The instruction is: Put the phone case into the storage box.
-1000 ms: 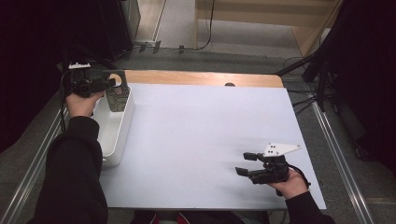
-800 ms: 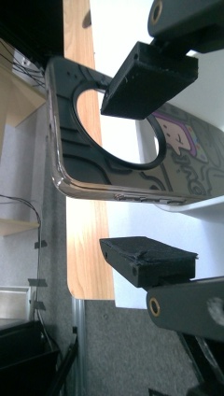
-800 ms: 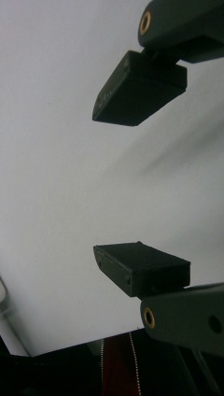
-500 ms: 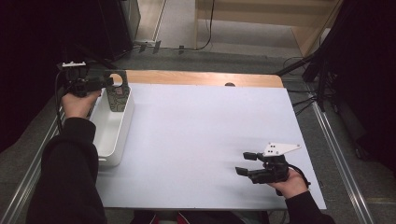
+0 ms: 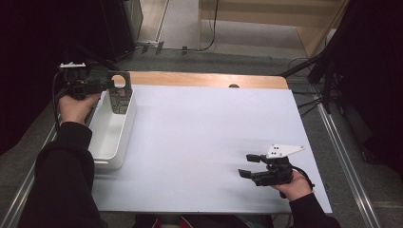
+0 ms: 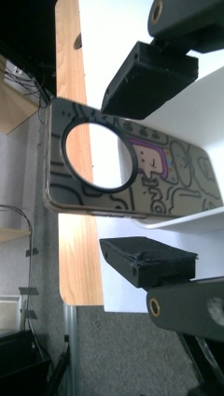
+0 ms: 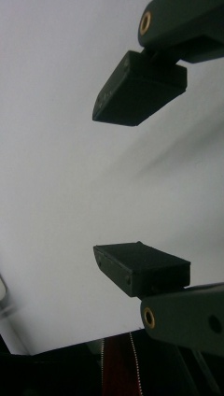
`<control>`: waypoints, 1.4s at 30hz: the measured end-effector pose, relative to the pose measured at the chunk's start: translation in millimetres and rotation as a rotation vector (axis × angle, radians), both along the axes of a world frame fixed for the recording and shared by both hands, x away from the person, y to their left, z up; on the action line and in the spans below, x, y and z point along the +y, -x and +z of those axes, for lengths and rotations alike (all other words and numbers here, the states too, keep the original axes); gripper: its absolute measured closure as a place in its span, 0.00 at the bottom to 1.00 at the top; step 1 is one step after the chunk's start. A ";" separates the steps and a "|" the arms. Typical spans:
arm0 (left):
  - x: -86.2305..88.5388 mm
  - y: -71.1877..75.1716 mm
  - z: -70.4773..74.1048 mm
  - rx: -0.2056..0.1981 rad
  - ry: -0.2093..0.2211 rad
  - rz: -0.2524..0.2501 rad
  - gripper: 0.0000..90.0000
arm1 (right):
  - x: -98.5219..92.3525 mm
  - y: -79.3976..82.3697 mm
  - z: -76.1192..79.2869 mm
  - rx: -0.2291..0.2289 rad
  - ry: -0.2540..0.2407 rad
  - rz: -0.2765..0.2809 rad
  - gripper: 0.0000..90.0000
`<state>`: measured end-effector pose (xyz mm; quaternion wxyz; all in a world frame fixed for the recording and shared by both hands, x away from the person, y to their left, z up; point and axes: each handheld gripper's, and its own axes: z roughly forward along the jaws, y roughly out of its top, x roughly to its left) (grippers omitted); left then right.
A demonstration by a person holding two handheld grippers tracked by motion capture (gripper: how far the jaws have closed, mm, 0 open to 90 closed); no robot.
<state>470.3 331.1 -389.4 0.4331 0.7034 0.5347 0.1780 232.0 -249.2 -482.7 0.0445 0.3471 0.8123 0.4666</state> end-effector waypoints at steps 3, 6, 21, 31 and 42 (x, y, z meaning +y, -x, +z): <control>-0.3 4.2 3.7 -0.004 0.002 -0.009 0.33 | 0.9 -1.0 0.1 0.000 0.001 0.003 0.33; -0.8 8.4 7.5 -0.005 -0.005 -0.020 0.33 | 1.9 -2.0 0.3 0.002 0.004 0.009 0.33; -17.1 27.6 25.8 -0.015 -0.006 -0.098 0.33 | 5.6 -6.2 0.5 0.002 0.002 0.019 0.33; -29.1 36.3 30.6 -0.017 0.015 -0.178 0.33 | 6.5 -7.4 0.4 -0.004 0.004 0.026 0.33; -46.3 46.5 33.7 -0.017 0.012 -0.262 0.33 | 7.5 -7.8 0.4 -0.003 0.002 0.025 0.33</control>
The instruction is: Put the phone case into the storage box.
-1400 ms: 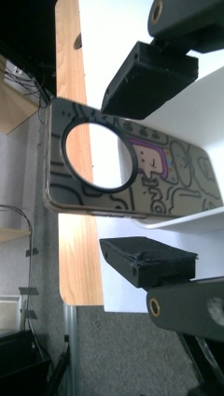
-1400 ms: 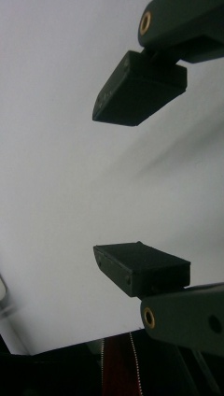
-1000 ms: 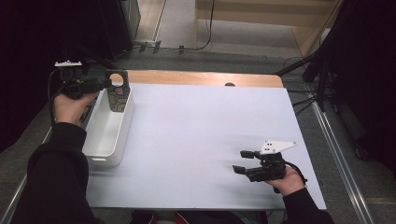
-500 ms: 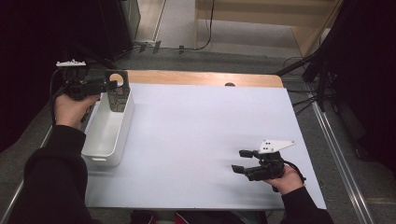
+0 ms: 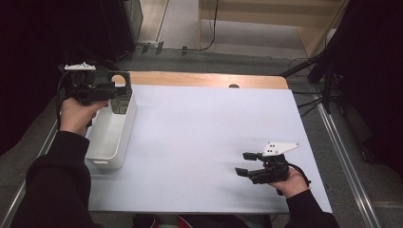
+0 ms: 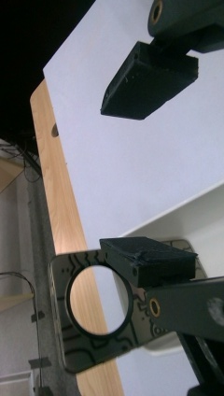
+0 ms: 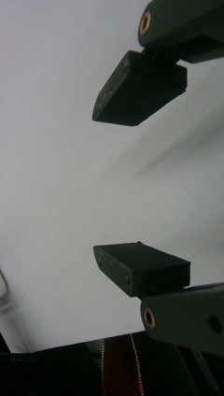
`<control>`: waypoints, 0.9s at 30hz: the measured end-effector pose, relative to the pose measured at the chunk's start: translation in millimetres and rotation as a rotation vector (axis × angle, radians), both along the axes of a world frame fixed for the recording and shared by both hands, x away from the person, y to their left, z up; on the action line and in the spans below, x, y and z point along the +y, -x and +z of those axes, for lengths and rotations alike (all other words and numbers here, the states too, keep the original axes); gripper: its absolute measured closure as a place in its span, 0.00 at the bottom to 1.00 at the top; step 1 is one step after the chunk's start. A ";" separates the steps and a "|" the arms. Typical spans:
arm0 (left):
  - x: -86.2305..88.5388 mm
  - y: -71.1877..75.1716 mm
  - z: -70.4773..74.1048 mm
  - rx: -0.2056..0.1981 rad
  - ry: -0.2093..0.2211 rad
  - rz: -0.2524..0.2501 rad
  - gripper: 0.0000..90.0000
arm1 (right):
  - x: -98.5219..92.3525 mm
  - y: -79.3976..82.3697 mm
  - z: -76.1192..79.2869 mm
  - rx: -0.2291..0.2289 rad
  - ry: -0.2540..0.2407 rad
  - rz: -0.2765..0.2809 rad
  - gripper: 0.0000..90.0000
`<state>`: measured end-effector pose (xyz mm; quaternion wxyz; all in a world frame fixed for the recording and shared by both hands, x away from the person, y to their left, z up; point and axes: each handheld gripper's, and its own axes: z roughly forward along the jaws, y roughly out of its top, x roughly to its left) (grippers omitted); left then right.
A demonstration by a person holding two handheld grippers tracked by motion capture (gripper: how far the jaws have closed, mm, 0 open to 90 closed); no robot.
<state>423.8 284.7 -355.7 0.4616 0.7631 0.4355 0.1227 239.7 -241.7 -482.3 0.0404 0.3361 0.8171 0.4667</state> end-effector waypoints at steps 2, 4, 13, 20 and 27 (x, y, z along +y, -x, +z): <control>-3.2 2.1 1.0 -0.004 -0.001 -0.013 0.33 | 0.4 -0.3 -0.1 0.001 0.002 0.002 0.33; -6.2 4.4 2.4 -0.003 0.006 -0.030 0.33 | 0.6 -0.2 -0.1 0.001 0.003 0.003 0.33; -23.1 15.4 7.2 -0.020 0.003 -0.101 0.33 | 0.6 0.0 0.1 0.000 0.000 0.003 0.33; -34.5 22.9 6.1 -0.027 -0.001 -0.138 0.33 | 1.0 -0.1 -0.2 0.000 0.003 0.003 0.33; -47.5 32.1 4.7 -0.026 0.000 -0.179 0.33 | 0.7 0.5 -0.1 -0.001 0.001 0.004 0.33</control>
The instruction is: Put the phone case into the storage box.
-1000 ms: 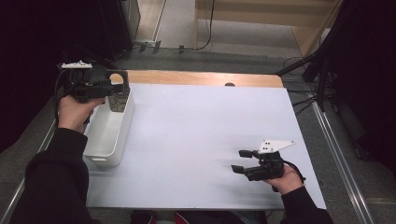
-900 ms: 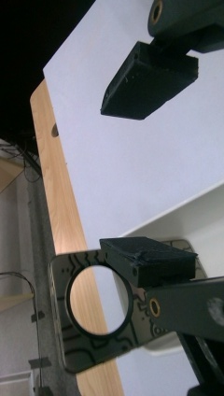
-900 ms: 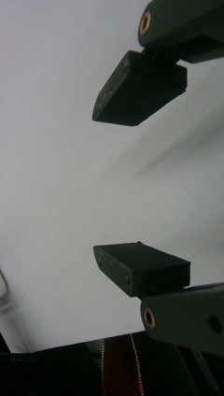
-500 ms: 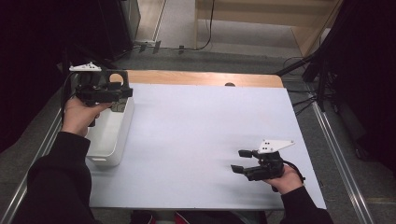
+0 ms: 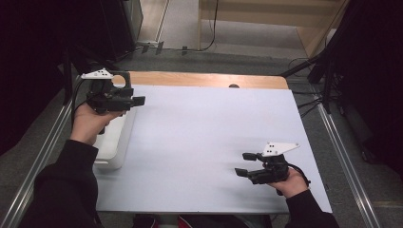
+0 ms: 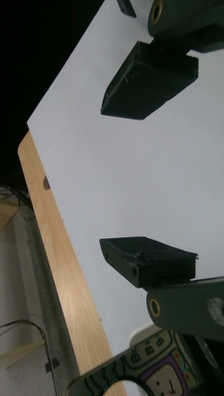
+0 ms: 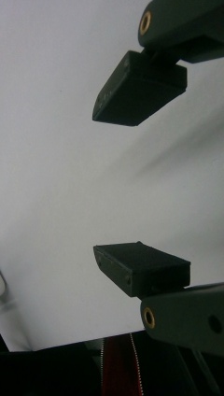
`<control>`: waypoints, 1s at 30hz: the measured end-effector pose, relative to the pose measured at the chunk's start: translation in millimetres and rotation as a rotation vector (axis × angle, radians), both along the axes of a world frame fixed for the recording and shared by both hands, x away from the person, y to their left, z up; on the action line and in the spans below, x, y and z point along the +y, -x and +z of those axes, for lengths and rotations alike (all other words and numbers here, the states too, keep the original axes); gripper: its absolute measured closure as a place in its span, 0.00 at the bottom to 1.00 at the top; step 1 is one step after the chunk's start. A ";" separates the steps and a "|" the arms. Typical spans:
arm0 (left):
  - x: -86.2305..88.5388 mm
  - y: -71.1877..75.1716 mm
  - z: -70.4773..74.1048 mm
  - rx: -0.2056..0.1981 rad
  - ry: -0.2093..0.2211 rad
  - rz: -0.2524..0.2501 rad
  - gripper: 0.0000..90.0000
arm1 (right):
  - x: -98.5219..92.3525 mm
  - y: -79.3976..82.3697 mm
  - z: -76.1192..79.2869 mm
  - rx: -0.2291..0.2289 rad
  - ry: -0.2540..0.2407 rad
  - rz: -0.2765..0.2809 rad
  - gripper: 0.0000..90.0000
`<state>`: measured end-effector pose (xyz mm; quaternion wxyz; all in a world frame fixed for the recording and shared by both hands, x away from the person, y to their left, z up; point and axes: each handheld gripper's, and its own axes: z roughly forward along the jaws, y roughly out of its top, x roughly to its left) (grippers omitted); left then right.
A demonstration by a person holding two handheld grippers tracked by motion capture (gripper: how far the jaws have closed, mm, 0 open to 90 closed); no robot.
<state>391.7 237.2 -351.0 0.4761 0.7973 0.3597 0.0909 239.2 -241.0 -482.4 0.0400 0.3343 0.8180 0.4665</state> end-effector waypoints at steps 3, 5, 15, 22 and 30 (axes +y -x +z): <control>-5.0 3.4 -0.6 0.004 0.001 -0.016 0.33 | -0.1 0.0 0.0 -0.001 -0.001 0.000 0.33; -7.7 5.5 -1.3 0.003 0.000 -0.023 0.33 | 0.1 0.0 0.1 -0.001 -0.001 0.000 0.33; -19.3 17.7 -8.9 -0.003 -0.004 -0.063 0.33 | 0.5 0.0 -0.1 0.004 -0.001 -0.001 0.33; -29.0 26.3 -12.4 -0.010 -0.016 -0.096 0.33 | 1.2 0.3 0.0 0.003 -0.002 -0.002 0.33; -38.9 34.3 -16.2 -0.015 -0.031 -0.123 0.33 | 0.7 1.1 -0.2 0.002 0.004 -0.004 0.33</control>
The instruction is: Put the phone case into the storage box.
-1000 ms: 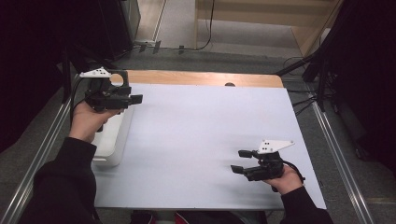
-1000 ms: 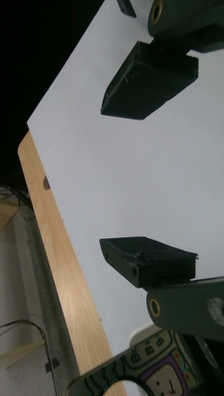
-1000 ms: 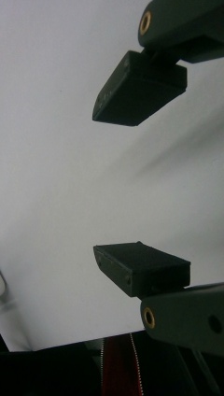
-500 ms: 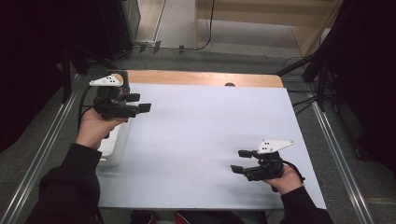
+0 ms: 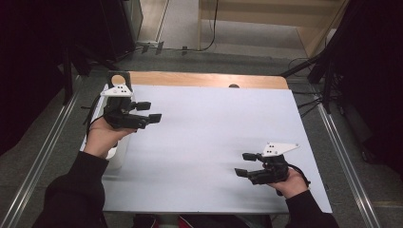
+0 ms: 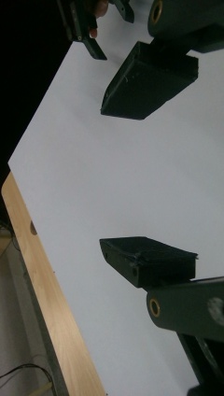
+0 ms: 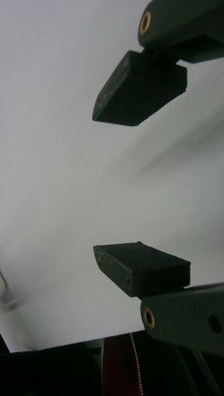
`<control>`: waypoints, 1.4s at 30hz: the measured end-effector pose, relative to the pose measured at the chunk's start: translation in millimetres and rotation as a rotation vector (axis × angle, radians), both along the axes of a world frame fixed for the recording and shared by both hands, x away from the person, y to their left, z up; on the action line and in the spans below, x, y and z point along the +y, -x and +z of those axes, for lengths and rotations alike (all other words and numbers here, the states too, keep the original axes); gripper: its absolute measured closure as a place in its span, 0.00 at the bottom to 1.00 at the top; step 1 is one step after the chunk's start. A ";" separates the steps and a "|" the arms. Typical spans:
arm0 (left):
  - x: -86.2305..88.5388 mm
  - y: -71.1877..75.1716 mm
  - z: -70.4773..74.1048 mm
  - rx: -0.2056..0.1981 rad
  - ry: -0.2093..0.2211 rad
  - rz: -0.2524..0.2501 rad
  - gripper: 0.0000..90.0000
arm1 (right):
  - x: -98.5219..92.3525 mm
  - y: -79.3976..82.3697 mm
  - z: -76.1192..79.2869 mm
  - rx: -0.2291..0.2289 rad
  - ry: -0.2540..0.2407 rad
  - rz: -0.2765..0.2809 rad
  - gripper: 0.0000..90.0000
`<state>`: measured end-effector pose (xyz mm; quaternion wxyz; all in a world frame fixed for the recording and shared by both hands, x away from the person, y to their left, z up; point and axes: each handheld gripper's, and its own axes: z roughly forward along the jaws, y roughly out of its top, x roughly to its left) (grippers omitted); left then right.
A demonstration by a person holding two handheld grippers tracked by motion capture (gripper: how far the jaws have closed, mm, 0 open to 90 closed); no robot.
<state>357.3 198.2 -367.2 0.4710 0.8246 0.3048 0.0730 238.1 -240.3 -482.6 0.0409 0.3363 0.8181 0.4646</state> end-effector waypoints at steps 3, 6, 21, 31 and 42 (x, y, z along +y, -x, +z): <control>-3.7 3.0 -2.3 0.007 0.004 -0.013 0.33 | -0.1 0.3 0.3 -0.001 -0.002 0.001 0.33; -7.7 6.1 -4.6 0.010 -0.003 -0.027 0.33 | -0.1 0.2 0.3 0.001 -0.003 -0.001 0.33; -20.7 26.7 -20.3 0.023 0.011 -0.070 0.33 | -0.2 0.4 0.0 -0.007 0.001 0.001 0.33; -29.1 40.6 -35.2 0.028 -0.004 -0.099 0.33 | -0.1 1.0 0.0 -0.002 0.001 0.000 0.33; -29.0 54.8 -49.2 0.025 -0.006 -0.130 0.33 | 0.6 1.2 -0.4 -0.003 0.002 0.002 0.33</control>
